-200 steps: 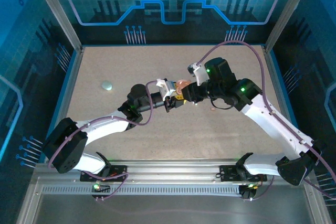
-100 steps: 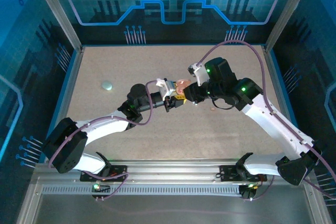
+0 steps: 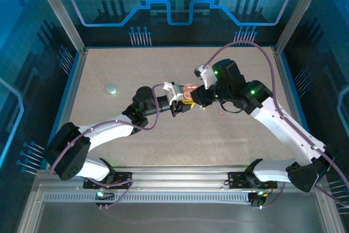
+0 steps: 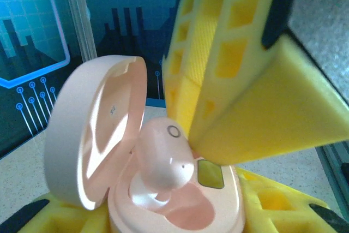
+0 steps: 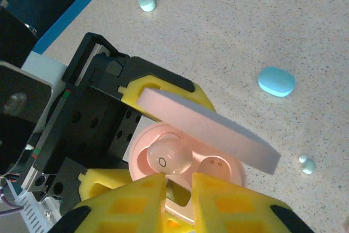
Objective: Insert wireless bluetooth earbuds into charging case
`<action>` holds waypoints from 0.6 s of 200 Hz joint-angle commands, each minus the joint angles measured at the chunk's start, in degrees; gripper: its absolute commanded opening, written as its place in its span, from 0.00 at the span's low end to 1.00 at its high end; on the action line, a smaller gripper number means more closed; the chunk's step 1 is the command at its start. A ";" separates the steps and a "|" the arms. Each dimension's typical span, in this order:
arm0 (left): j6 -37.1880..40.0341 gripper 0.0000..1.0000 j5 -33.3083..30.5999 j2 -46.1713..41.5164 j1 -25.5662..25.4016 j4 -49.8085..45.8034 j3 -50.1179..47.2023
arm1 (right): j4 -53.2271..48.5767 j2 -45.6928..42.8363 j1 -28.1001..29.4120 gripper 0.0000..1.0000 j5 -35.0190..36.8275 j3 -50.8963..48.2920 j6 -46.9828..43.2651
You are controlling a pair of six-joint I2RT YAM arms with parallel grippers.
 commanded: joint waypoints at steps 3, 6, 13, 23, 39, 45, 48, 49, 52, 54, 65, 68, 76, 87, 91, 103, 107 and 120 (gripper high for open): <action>1.91 0.31 2.75 -2.17 -0.23 0.59 2.19 | 0.35 0.29 -0.46 0.24 1.20 1.48 -0.65; 2.00 0.31 2.73 -2.14 -0.23 0.50 2.23 | 0.38 0.27 -0.47 0.25 1.11 1.46 -0.73; 2.02 0.31 2.84 -2.13 -0.21 0.41 2.22 | 0.16 0.11 -0.47 0.25 0.87 1.53 -1.20; 2.05 0.31 2.79 -2.26 -0.18 0.44 2.27 | -0.20 -0.05 -0.63 0.24 0.70 1.53 -1.63; 2.07 0.31 3.00 -2.09 -0.23 0.41 2.51 | -0.32 -0.02 -0.88 0.24 -0.92 1.38 -1.81; 2.00 0.31 3.13 -2.04 -0.23 0.41 2.54 | -0.25 0.09 -0.92 0.24 -1.67 1.38 -1.79; 1.97 0.31 3.14 -1.98 -0.18 0.46 2.54 | -0.17 0.10 -0.91 0.24 -2.07 1.35 -1.74; 1.98 0.31 3.15 -1.97 -0.21 0.52 2.57 | -0.21 0.14 -0.91 0.24 -2.20 1.33 -1.73; 1.98 0.31 3.13 -1.97 -0.21 0.58 2.62 | -0.21 0.24 -0.91 0.24 -2.64 1.28 -1.57; 1.92 0.31 3.15 -1.94 -0.21 0.60 2.61 | -0.11 0.30 -0.91 0.24 -2.92 1.26 -1.55; 1.74 0.31 3.14 -1.74 -0.23 1.04 2.68 | 0.20 0.48 -0.99 0.24 -4.82 1.22 -1.28; 1.64 0.31 3.15 -1.70 -0.22 1.14 2.63 | 0.33 0.53 -1.00 0.24 -5.40 1.14 -1.20; 1.47 0.31 3.23 -1.62 -0.23 1.56 2.62 | 0.81 0.70 -1.17 0.24 -6.69 0.89 -0.99; 1.14 0.31 3.40 -1.56 -0.18 1.85 2.63 | 1.43 0.91 -1.49 0.24 -8.48 0.71 -0.37; 1.19 0.31 3.42 -1.56 -0.21 1.86 2.61 | 1.73 0.98 -1.59 0.24 -9.29 0.66 -0.20; 1.19 0.31 3.33 -1.62 -0.18 1.83 2.65 | 2.53 1.07 -1.78 0.24 -10.71 0.40 0.66; 1.20 0.31 3.32 -1.60 -0.23 1.86 2.64 | 2.79 1.07 -1.86 0.24 -10.91 0.35 0.96; 1.24 0.31 3.24 -1.61 -0.22 1.84 2.54 | 3.51 1.00 -2.35 0.25 -10.93 -0.15 2.02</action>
